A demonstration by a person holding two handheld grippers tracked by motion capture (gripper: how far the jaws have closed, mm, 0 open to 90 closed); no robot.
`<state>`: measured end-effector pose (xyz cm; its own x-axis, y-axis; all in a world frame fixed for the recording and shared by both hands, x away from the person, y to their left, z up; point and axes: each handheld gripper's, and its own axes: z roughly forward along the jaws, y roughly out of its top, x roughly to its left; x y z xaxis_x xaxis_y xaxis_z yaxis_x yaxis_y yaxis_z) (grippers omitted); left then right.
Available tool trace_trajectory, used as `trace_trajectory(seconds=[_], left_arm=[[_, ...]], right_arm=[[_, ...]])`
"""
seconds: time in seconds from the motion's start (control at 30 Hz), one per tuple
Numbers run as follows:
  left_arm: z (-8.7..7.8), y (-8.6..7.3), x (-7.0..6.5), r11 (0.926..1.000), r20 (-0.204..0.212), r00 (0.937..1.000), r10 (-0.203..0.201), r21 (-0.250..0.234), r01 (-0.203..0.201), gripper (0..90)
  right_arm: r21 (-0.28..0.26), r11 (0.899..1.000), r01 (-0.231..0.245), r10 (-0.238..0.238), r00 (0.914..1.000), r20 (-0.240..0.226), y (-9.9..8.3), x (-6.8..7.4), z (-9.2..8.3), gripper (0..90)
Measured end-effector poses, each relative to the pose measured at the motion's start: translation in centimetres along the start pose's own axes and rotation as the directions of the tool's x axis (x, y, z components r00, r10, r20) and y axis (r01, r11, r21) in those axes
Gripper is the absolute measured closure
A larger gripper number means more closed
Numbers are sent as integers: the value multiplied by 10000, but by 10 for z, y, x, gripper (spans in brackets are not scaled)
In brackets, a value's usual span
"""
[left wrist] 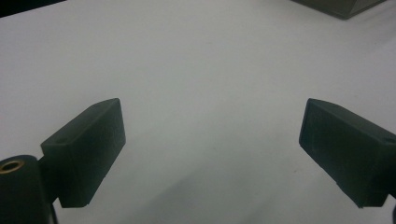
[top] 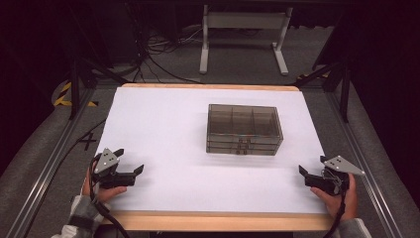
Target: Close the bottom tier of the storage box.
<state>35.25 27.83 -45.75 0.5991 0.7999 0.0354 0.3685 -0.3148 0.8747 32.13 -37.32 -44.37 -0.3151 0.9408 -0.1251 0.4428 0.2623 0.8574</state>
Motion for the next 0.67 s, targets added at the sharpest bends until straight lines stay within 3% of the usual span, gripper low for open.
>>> trace_trajectory(seconds=[0.67], left_arm=[[0, 0, 1, 10000, 134, 9999, 56, 61, -57, 81]], right_arm=[[46, 9999, 159, -159, 9998, -95, 1, 1, 0, 113]])
